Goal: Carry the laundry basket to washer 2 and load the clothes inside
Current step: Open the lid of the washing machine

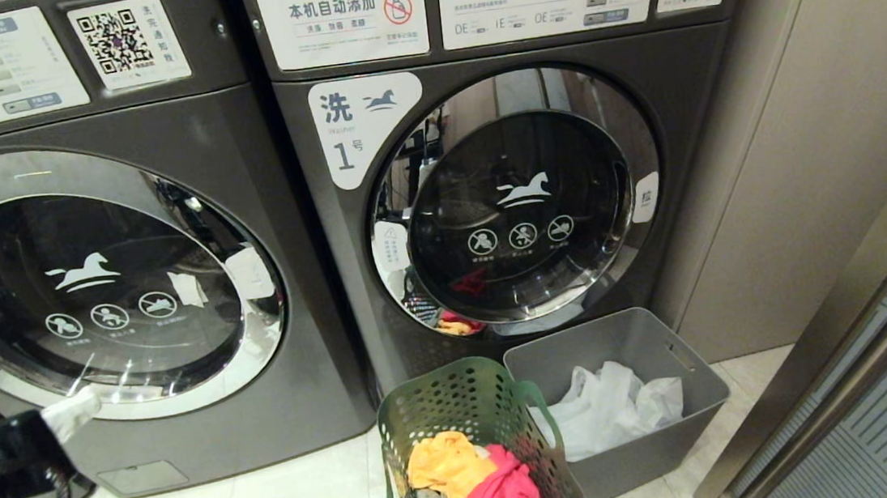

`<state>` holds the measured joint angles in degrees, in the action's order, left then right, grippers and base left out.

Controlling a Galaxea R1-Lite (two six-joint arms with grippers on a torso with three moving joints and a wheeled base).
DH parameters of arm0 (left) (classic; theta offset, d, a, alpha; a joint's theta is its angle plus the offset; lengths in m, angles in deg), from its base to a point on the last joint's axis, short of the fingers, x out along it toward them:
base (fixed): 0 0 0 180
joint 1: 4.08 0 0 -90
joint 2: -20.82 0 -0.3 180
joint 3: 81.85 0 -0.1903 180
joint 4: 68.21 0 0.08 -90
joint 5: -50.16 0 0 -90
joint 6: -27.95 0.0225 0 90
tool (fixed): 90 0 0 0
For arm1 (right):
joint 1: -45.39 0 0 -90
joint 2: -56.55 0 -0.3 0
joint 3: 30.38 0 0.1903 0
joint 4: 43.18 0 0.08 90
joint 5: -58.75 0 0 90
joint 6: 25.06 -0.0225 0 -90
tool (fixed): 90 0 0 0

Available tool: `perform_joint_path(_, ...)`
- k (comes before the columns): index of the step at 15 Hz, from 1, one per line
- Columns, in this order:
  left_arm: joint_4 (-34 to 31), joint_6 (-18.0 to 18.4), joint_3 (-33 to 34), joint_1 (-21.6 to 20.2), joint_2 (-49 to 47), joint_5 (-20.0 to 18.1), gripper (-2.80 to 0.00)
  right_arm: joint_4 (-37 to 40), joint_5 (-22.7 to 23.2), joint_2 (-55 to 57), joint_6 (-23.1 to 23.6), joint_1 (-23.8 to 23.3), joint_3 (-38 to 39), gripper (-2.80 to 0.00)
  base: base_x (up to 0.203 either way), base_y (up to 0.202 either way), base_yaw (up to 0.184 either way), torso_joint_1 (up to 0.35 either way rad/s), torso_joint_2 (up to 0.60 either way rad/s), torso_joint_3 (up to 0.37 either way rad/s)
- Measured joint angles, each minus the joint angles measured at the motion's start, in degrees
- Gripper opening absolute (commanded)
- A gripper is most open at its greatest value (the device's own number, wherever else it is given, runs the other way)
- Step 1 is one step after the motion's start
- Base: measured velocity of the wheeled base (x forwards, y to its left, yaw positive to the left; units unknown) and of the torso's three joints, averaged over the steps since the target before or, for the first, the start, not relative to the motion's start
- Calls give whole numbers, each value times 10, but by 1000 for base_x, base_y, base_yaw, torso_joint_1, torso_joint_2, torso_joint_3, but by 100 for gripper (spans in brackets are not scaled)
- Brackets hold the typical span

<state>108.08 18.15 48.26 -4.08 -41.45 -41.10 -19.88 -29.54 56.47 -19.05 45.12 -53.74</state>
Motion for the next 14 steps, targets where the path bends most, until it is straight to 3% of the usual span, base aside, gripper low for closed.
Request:
perform_joint_path(2, 91, 1, -18, -2, -89, -38, -280, 0, 0, 0, 0, 0, 0, -280, 0, 0, 0, 0, 0, 0)
perform_joint_path(5, 177, 10, -30, -22, -176, -151, -280, 0, 0, 0, 0, 0, 0, -280, 0, 0, 0, 0, 0, 0)
perform_joint_path(10, 360, 34, -18, -81, -282, -282, -280, 0, 0, 0, 0, 0, 0, -280, 0, 0, 0, 0, 0, 0)
perform_joint_path(11, 385, 38, -11, -90, -295, -314, 0, 0, 0, 0, 0, 0, 0, -280, 0, 0, 0, 0, 0, 0)
perform_joint_path(14, 395, 60, 11, -102, -310, -333, 0, 0, 0, 0, 0, 0, 0, -280, 0, 0, 0, 0, 0, 0)
